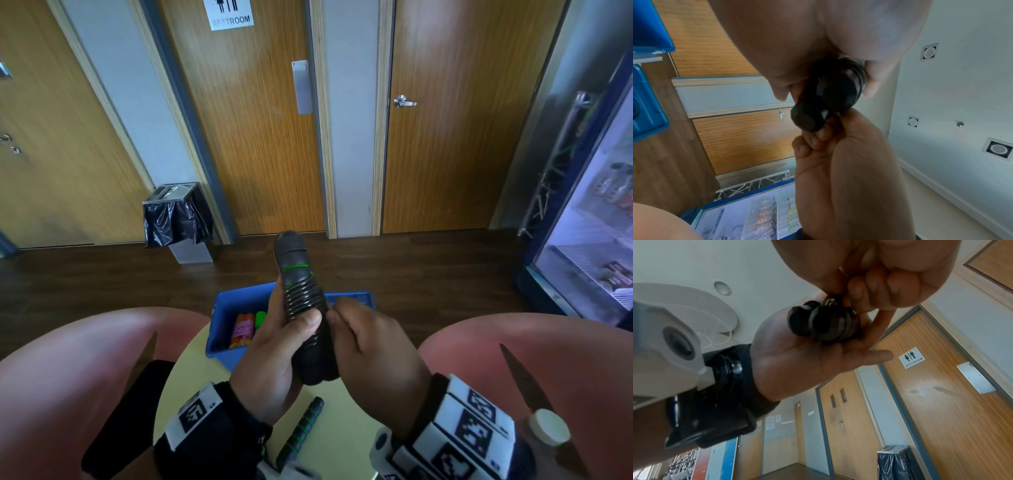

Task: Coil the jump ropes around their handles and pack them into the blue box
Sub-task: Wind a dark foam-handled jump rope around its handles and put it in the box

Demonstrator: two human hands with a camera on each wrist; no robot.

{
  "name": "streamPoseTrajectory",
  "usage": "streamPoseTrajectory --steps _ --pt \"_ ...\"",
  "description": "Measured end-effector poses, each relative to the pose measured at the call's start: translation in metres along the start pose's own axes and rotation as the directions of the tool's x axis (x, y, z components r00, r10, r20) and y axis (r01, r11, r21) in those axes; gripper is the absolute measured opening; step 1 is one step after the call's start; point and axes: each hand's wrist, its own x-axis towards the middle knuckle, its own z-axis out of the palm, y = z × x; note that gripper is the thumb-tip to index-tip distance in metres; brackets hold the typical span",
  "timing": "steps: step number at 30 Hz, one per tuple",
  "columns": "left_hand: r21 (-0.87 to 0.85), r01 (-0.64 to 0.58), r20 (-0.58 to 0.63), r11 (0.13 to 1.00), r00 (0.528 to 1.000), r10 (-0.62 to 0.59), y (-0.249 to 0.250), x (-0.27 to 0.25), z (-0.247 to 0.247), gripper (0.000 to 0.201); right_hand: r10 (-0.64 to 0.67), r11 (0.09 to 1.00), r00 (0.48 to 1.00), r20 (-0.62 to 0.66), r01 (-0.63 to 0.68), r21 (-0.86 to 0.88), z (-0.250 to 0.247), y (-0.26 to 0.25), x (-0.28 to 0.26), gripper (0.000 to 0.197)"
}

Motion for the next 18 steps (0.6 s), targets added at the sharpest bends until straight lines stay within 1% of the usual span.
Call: streamPoseTrajectory --steps 4,9,12,15,18 --pt "0.015 -0.011 0.004 1.0 1.0 0.011 0.002 0.002 -0.001 0.075 -0.045 0.998 0.998 0.033 0.046 -0.034 0.0 0.001 0.001 0.031" --pt "-0.001 0.008 0.029 1.0 1.0 -0.008 0.005 0.002 -0.006 0.076 -0.145 0.987 0.983 0.111 0.151 -0.054 -0.001 0.004 0.002 0.022" --pt "-0.013 0.031 0.037 0.999 0.999 -0.03 0.005 0.001 -0.009 0.075 -0.163 0.985 0.979 0.123 0.169 -0.037 0.001 0.007 0.002 0.023" --pt "-0.02 0.056 0.037 0.998 0.998 -0.056 0.004 -0.001 -0.013 0.076 -0.161 0.985 0.975 0.154 0.168 -0.032 0.004 0.01 0.001 0.026" --pt "0.002 0.057 0.034 0.998 0.998 -0.057 0.003 -0.004 -0.016 0.075 -0.147 0.988 0.974 0.171 0.152 -0.02 0.006 0.01 0.001 0.028"
